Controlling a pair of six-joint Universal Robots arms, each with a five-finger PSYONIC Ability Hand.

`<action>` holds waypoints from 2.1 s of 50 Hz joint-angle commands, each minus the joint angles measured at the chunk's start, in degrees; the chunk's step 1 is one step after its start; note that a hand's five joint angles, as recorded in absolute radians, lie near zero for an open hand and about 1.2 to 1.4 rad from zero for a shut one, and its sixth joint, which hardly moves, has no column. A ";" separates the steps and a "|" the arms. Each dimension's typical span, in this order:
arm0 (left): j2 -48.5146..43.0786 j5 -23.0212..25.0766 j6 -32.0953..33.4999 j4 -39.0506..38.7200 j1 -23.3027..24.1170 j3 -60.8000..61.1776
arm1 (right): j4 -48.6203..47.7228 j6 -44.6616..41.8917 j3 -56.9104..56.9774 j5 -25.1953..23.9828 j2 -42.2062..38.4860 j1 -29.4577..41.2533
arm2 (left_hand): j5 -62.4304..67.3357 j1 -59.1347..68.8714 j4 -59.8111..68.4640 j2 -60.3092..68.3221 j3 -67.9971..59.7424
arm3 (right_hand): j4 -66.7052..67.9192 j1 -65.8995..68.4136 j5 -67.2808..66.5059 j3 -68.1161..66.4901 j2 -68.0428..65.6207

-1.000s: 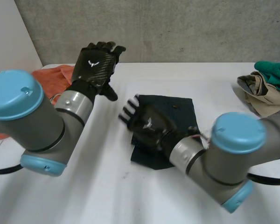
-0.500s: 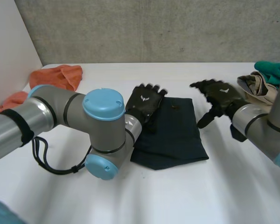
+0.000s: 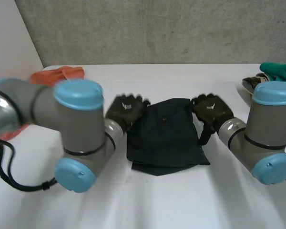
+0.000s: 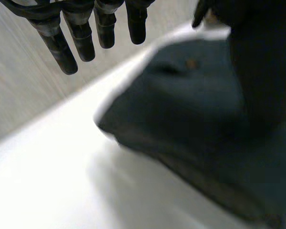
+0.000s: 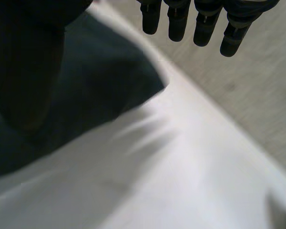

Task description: Fold the laundry.

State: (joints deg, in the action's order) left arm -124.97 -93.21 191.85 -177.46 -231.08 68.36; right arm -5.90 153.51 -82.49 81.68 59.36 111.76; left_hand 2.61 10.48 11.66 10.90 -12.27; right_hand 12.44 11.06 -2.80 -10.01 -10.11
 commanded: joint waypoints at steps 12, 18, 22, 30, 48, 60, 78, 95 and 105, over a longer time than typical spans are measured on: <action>22.23 34.41 -14.57 -1.93 -6.66 7.40 | -20.98 0.30 -25.52 6.30 10.97 11.55 | -0.05 2.09 0.90 1.66 -0.29 | -2.44 -1.06 2.80 0.01 0.11; 21.62 33.10 -15.01 -2.02 -6.66 7.58 | -27.58 0.30 -26.23 5.33 5.16 11.64 | -0.21 1.92 0.74 1.50 -0.13 | -2.44 -1.06 2.80 0.01 0.11; 21.44 32.57 -15.01 -2.28 -6.66 7.93 | -30.39 -0.05 -25.53 4.54 1.73 11.64 | -0.21 1.92 0.74 1.50 -0.13 | -2.44 -1.06 2.80 0.01 0.11; 21.26 32.39 -15.01 -2.46 -6.49 8.81 | -34.88 -0.40 -21.31 5.07 -3.54 11.55 | -0.21 1.92 0.74 1.50 -0.13 | -2.44 -1.06 2.80 0.01 0.11; 21.26 32.39 -15.01 -2.63 -6.58 8.90 | -36.37 2.32 -11.29 0.59 -8.21 11.46 | -0.04 2.09 0.91 1.67 -0.30 | 67.56 68.94 -67.20 -69.99 -69.89; 23.72 32.30 -15.10 -3.24 -6.93 8.02 | -34.97 9.27 0.92 -0.12 -2.14 5.40 | 0.12 2.26 1.07 1.83 -0.46 | 67.56 68.94 -67.20 -69.99 -69.89; 24.78 32.30 -15.10 -5.09 -7.10 8.72 | -27.67 22.53 32.73 -10.92 -5.20 -25.71 | 0.12 2.26 1.07 1.83 -0.46 | 67.56 68.94 -67.20 -69.99 -69.89; 22.76 32.21 -14.92 -5.09 -7.19 10.30 | -27.92 35.52 49.10 -41.66 -34.29 -44.34 | 0.63 2.76 1.58 2.34 -0.97 | 67.56 68.94 -67.20 -69.99 -69.89; 21.35 32.13 -14.92 -5.09 -7.19 10.65 | -33.30 36.60 45.06 -46.43 -39.05 -47.87 | 0.80 2.93 1.75 2.51 -1.14 | 67.56 68.94 -67.20 -69.99 -69.89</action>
State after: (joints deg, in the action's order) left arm -103.09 -61.07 176.92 -182.55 -238.27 78.90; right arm -37.36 190.29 -34.76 36.02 21.28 64.97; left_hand 2.61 10.68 11.71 11.01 -12.27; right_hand 68.92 59.69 -58.06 -67.35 -66.60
